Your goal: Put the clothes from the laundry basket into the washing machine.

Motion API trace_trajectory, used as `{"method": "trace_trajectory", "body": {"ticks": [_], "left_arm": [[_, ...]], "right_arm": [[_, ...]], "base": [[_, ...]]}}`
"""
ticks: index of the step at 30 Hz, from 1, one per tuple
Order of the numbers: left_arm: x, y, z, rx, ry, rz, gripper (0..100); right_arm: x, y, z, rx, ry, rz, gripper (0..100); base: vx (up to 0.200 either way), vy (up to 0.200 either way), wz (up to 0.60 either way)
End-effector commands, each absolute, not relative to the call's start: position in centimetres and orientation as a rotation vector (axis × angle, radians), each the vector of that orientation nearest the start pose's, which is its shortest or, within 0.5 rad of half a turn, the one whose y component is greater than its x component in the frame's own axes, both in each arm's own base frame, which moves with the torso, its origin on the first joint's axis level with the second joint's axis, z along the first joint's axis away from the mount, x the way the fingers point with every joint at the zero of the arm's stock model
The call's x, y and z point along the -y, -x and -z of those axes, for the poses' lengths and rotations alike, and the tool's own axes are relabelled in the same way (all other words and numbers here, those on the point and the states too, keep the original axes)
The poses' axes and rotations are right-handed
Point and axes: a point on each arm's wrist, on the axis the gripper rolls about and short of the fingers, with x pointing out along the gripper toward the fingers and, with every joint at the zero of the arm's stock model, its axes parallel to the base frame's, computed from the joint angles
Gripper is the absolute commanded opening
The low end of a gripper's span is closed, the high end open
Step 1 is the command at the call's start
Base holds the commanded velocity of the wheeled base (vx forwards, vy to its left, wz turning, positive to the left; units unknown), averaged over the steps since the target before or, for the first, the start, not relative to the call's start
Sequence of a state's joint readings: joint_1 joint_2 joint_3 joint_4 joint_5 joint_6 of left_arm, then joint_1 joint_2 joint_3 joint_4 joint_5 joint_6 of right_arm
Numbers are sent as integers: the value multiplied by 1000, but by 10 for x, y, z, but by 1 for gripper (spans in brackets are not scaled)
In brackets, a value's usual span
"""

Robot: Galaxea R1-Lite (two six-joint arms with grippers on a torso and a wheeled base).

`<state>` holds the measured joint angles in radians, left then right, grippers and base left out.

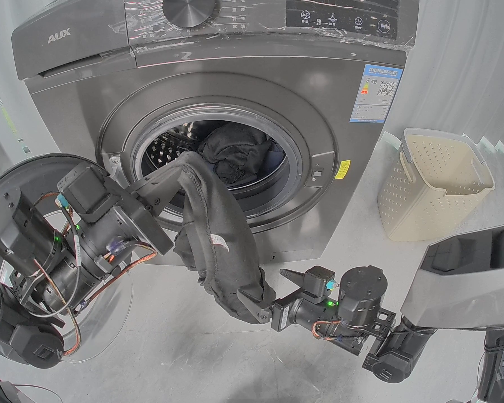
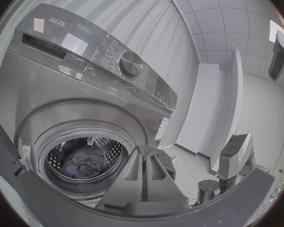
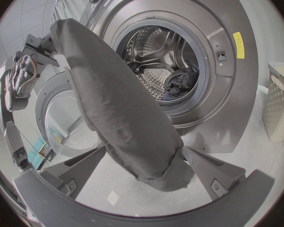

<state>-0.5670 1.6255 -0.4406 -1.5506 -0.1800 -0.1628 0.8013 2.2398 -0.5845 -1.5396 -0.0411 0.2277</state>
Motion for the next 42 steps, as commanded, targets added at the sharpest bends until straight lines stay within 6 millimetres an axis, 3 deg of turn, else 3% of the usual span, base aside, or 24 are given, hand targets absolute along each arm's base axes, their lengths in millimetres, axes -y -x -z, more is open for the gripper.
{"method": "trace_trajectory", "body": {"ticks": [1, 13, 30, 36, 37, 42], "left_arm": [[136, -204, -205, 319, 225, 775, 0], [141, -200, -204, 311, 228, 797, 0], [140, -196, -211, 335, 242, 807, 0], [140, -197, -209, 328, 243, 803, 0], [140, -198, -207, 318, 242, 800, 0], [136, -208, -195, 268, 230, 762, 0]], "right_arm": [[-257, -254, -27, -204, -158, -739, 100], [-279, -276, -35, -96, -165, -799, 100], [-294, -303, -19, -51, -169, -777, 100], [-301, -309, -27, 0, -194, -771, 100], [-300, -310, -30, 8, -197, -758, 0], [-295, -312, -34, 14, -207, -725, 0]], "base": [[0, 0, 0], [0, 0, 0], [0, 0, 0], [0, 0, 0], [0, 0, 0], [0, 0, 0]]}}
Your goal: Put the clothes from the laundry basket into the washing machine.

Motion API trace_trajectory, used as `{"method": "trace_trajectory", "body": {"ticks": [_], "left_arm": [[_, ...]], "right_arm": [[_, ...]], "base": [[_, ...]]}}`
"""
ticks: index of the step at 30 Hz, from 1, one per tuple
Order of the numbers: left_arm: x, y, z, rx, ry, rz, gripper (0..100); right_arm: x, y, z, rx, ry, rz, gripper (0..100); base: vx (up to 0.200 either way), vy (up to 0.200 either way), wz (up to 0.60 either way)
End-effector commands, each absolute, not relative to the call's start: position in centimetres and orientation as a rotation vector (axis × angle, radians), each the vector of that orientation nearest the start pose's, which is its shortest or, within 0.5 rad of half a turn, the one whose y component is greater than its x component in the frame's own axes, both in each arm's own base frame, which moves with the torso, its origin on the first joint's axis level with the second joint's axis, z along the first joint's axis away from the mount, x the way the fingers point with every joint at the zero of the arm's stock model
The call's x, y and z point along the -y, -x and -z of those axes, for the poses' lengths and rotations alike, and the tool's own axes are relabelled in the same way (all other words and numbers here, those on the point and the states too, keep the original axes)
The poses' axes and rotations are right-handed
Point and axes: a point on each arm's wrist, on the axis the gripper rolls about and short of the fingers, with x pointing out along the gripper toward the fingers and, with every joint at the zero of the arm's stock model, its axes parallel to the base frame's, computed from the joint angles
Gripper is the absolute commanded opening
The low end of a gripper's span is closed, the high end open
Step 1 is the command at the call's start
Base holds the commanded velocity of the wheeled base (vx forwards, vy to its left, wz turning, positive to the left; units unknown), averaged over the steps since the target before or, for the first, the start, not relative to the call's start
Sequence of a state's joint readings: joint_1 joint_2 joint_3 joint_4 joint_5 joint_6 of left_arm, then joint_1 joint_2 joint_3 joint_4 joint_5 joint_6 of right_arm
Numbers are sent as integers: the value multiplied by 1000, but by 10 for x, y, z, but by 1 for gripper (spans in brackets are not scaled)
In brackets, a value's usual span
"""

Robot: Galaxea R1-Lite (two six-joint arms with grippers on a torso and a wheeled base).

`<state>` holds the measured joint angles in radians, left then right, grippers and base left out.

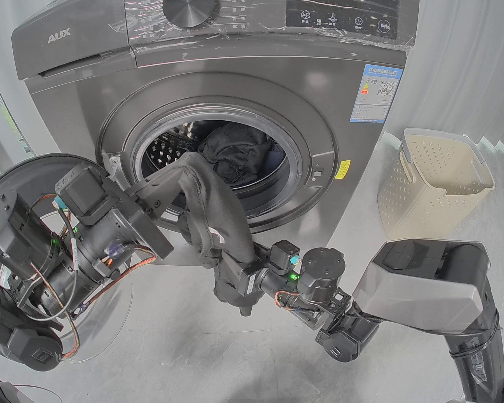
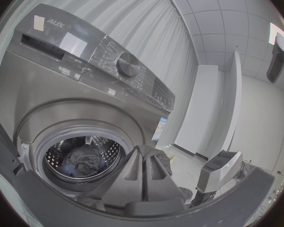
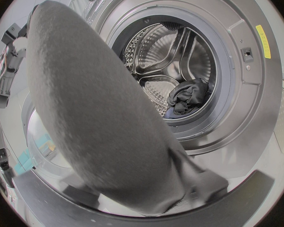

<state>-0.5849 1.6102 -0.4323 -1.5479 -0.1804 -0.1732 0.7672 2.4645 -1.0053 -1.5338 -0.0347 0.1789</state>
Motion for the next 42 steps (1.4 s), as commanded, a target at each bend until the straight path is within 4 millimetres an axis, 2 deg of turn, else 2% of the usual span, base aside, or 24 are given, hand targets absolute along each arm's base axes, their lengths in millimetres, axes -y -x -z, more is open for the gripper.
{"method": "trace_trajectory", "body": {"ticks": [1, 9, 12, 13, 14, 16, 20, 21, 22, 23, 25, 28, 30, 34, 42], "left_arm": [[131, -215, -189, 250, 211, 729, 0], [130, -221, -185, 237, 204, 705, 0], [129, -219, -180, 221, 191, 704, 0], [129, -219, -180, 221, 191, 704, 0], [128, -218, -176, 202, 184, 707, 0], [129, -219, -171, 184, 179, 709, 0], [129, -219, -166, 163, 176, 711, 0], [129, -219, -166, 163, 176, 711, 0], [131, -218, -159, 134, 170, 714, 0], [130, -218, -156, 120, 163, 715, 0], [130, -218, -146, 82, 144, 726, 0], [130, -217, -141, 58, 129, 750, 0], [131, -215, -137, 41, 125, 759, 0], [132, -207, -110, -84, 87, 782, 0], [130, -208, -104, -103, 59, 779, 0]], "right_arm": [[-292, -310, -41, 22, -210, -724, 0], [-264, -278, -55, -61, -197, -717, 0], [-245, -276, -78, -32, -232, -688, 0], [-245, -276, -78, -32, -232, -688, 0], [-232, -278, -92, -1, -254, -661, 0], [-220, -277, -101, 10, -258, -644, 0], [-209, -256, -106, -14, -245, -653, 0], [-209, -256, -106, -14, -245, -653, 0], [-206, -243, -116, -2, -249, -668, 0], [-203, -239, -122, 12, -255, -664, 0], [-200, -236, -135, 55, -266, -660, 0], [-201, -232, -145, 87, -280, -669, 0], [-200, -234, -148, 101, -285, -666, 0], [-199, -237, -151, 113, -292, -658, 0], [-202, -236, -150, 111, -294, -666, 0]], "base": [[0, 0, 0], [0, 0, 0], [0, 0, 0], [0, 0, 0], [0, 0, 0], [0, 0, 0], [0, 0, 0], [0, 0, 0], [0, 0, 0], [0, 0, 0], [0, 0, 0], [0, 0, 0], [0, 0, 0], [0, 0, 0], [0, 0, 0]]}}
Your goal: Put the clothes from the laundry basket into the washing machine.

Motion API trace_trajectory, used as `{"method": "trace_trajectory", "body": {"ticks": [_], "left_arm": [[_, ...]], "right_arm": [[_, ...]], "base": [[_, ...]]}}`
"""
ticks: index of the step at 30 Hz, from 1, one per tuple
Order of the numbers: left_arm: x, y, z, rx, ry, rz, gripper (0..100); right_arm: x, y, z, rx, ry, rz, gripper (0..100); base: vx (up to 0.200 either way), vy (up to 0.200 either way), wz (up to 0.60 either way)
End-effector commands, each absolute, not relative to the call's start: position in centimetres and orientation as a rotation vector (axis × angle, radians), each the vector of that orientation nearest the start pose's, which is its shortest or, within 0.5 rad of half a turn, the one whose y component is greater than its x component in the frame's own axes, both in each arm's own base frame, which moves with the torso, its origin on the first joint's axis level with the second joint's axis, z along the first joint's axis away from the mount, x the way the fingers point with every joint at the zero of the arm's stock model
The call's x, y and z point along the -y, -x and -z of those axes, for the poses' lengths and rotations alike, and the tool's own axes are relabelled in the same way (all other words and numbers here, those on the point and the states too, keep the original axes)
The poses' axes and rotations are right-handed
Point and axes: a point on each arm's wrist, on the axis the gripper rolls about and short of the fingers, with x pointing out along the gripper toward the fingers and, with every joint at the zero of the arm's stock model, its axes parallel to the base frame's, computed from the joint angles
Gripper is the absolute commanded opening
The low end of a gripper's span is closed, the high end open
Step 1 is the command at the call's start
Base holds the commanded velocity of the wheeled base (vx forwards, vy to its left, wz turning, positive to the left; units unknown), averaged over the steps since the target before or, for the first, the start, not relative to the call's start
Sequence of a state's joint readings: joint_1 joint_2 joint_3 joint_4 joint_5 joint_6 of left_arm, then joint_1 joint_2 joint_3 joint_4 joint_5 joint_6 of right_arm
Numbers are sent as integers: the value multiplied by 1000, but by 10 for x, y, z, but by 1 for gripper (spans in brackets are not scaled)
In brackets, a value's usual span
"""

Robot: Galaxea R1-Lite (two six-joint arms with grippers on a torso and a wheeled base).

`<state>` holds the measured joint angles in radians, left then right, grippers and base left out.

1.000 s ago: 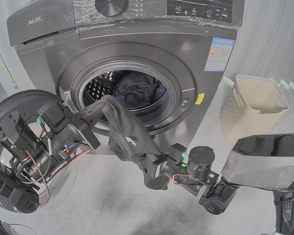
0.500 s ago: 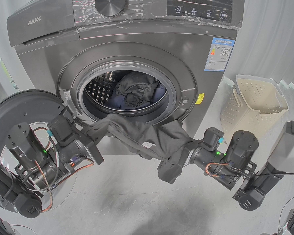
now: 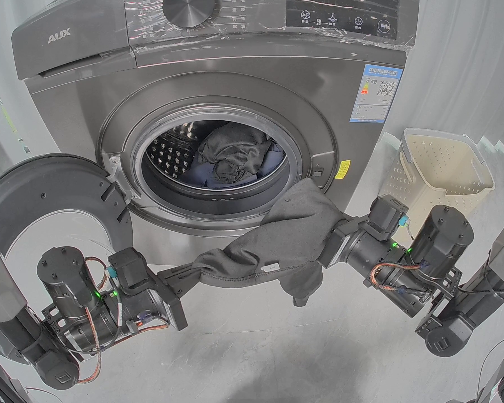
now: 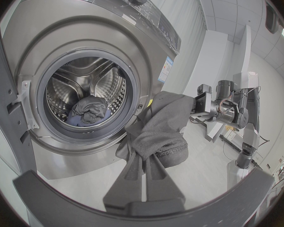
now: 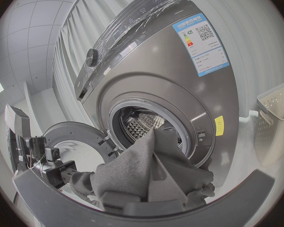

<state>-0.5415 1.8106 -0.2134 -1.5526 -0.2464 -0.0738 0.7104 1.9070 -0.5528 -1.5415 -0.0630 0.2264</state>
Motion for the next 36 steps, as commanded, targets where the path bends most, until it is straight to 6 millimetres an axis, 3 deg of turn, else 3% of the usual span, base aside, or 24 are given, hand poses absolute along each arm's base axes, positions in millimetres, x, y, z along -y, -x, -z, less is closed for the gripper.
{"method": "trace_trajectory", "body": {"ticks": [1, 3, 4, 16, 23, 31, 36], "left_arm": [[130, -208, -103, -107, 55, 779, 0], [130, -207, -102, -110, 47, 780, 0], [129, -206, -101, -113, 42, 780, 100], [123, -190, -89, -185, 11, 814, 100], [117, -175, -71, -281, -55, 850, 100], [120, -172, -69, -289, -68, 883, 100], [130, -188, -78, -214, -52, 879, 100]], "right_arm": [[-202, -236, -150, 110, -295, -666, 0], [-202, -236, -150, 110, -295, -666, 0], [-201, -236, -150, 109, -295, -666, 0], [-192, -244, -151, 117, -295, -625, 0], [-186, -254, -160, 160, -312, -574, 0], [-191, -249, -154, 136, -304, -593, 0], [-216, -245, -136, 79, -281, -658, 0]], "base": [[0, 0, 0], [0, 0, 0], [0, 0, 0], [0, 0, 0], [0, 0, 0], [0, 0, 0], [0, 0, 0]]}}
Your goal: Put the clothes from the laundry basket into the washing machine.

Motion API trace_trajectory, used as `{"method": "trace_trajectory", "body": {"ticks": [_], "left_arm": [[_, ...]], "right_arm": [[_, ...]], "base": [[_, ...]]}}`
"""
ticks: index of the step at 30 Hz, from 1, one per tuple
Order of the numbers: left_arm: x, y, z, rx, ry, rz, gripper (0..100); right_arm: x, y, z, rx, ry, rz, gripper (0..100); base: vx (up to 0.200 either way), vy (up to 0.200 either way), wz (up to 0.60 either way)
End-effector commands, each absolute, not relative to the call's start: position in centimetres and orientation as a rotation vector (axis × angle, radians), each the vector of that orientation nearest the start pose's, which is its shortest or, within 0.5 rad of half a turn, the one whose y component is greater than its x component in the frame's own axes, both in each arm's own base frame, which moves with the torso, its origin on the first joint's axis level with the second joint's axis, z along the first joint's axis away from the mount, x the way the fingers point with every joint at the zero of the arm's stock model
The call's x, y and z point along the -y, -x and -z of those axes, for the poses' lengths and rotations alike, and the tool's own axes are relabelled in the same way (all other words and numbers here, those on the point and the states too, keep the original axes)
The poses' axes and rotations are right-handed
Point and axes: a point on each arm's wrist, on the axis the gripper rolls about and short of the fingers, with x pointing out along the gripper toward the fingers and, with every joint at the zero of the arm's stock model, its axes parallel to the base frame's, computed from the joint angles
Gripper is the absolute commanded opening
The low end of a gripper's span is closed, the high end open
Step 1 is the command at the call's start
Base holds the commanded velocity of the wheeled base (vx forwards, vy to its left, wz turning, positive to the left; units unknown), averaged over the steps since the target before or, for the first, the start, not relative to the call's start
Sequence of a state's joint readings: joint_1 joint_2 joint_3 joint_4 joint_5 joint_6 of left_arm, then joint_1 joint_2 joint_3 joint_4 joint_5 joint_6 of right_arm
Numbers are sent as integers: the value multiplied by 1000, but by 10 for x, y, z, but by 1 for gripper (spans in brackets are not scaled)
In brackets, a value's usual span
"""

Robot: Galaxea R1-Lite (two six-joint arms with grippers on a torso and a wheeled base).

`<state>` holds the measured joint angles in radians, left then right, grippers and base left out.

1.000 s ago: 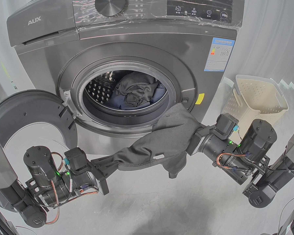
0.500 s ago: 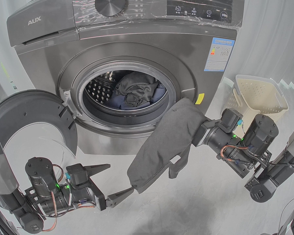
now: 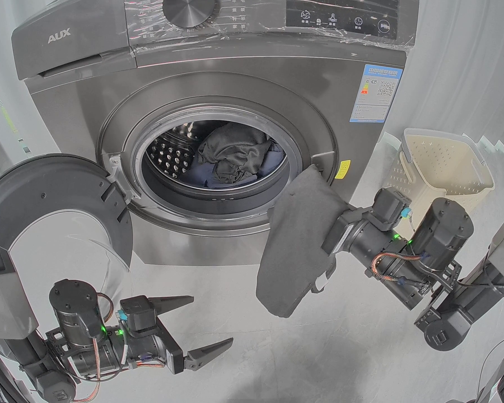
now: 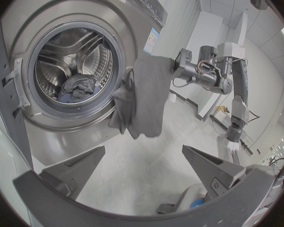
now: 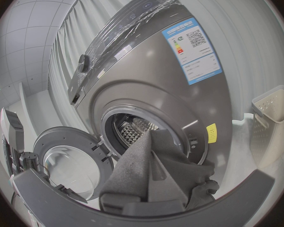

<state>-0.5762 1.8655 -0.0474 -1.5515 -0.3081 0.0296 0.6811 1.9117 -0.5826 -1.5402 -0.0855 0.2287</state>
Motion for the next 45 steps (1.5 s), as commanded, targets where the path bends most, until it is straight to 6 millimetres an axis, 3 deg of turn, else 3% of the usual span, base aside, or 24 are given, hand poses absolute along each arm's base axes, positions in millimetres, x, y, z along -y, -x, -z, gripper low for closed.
{"method": "trace_trajectory", "body": {"ticks": [1, 4, 6, 13, 33, 45], "left_arm": [[130, -189, -79, -206, -52, 878, 100], [131, -190, -82, -190, -47, 880, 100], [134, -193, -87, -160, -40, 880, 100], [139, -192, -88, -152, -41, 902, 100], [132, -215, -77, -183, -25, 825, 100], [131, -222, -72, -198, -24, 800, 100]], "right_arm": [[-224, -244, -129, 61, -272, -676, 0], [-239, -241, -119, 38, -262, -714, 0], [-260, -238, -109, 26, -249, -760, 0], [-287, -228, -120, 78, -279, -839, 0], [-309, -191, -125, 62, -316, -964, 0], [-308, -183, -131, 61, -334, -982, 0]], "base": [[0, 0, 0], [0, 0, 0], [0, 0, 0], [0, 0, 0], [0, 0, 0], [0, 0, 0]]}}
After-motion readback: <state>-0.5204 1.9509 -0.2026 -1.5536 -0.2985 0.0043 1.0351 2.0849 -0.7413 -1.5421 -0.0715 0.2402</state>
